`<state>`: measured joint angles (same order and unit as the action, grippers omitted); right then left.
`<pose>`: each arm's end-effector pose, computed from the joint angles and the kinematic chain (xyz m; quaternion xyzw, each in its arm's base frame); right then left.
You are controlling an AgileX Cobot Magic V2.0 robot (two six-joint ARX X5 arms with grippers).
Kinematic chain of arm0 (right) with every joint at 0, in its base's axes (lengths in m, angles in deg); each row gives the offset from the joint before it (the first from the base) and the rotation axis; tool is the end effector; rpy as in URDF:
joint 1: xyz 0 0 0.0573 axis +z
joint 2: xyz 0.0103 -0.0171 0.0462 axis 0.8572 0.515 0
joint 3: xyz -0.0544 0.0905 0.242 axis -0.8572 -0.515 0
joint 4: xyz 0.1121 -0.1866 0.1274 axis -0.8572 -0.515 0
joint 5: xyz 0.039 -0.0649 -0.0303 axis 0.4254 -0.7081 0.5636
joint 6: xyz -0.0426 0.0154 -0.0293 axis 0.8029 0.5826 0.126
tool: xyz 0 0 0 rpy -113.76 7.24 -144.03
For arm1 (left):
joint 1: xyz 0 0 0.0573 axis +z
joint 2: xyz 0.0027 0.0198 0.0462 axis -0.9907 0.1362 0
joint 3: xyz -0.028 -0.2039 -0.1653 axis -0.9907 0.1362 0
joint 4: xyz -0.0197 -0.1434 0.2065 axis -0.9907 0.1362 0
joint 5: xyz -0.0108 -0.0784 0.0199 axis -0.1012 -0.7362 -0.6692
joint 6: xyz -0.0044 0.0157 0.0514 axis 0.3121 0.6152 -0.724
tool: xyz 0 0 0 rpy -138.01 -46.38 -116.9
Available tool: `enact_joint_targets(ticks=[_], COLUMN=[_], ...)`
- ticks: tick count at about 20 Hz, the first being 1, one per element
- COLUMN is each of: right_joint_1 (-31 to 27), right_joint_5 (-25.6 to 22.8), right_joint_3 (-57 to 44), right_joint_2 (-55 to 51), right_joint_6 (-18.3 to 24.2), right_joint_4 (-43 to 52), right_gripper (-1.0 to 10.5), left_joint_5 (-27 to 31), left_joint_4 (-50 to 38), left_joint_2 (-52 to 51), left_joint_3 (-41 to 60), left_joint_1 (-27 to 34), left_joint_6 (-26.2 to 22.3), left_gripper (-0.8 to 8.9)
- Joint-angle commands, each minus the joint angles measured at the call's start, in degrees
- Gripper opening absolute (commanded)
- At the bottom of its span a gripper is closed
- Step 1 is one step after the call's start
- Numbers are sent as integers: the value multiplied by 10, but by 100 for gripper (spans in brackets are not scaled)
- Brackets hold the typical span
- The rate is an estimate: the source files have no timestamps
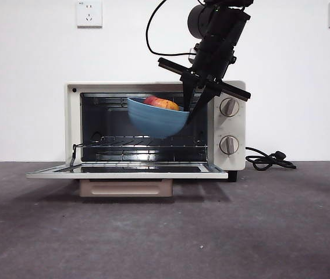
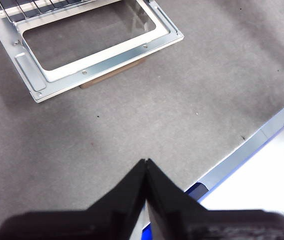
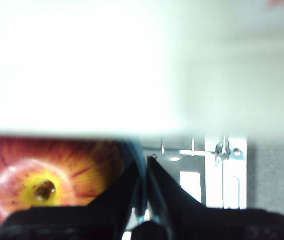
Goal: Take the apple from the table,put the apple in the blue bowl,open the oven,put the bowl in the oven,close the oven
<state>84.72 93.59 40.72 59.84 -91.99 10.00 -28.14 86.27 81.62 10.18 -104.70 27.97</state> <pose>0.4157 0.2071 0.2786 0.1711 0.5892 0.1097 0.7820 0.0929 -0.0467 0.3523 0.0251 0.3905 -0.2968 0.8711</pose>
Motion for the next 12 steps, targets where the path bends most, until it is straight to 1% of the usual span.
enact_joint_targets(ticks=[1, 2, 8, 12], right_joint_1=[-3, -5, -19, -25], right_joint_5=[-15, -16, -33, -37], right_joint_3=[7, 7, 7, 7], right_joint_2=[3, 3, 4, 5], right_joint_6=[-42, -53, -83, -89], right_joint_4=[14, 14, -9, -12], right_gripper=[-9, -9, -9, -9], left_joint_5=[2, 2, 2, 2], left_joint_4=[0, 0, 1, 2], left_joint_2=[-2, -2, -2, -2], left_joint_3=[0, 0, 0, 0], left_joint_1=[-1, -1, -1, -1], left_joint_6=[0, 0, 0, 0], left_gripper=[-4, -4, -4, -4])
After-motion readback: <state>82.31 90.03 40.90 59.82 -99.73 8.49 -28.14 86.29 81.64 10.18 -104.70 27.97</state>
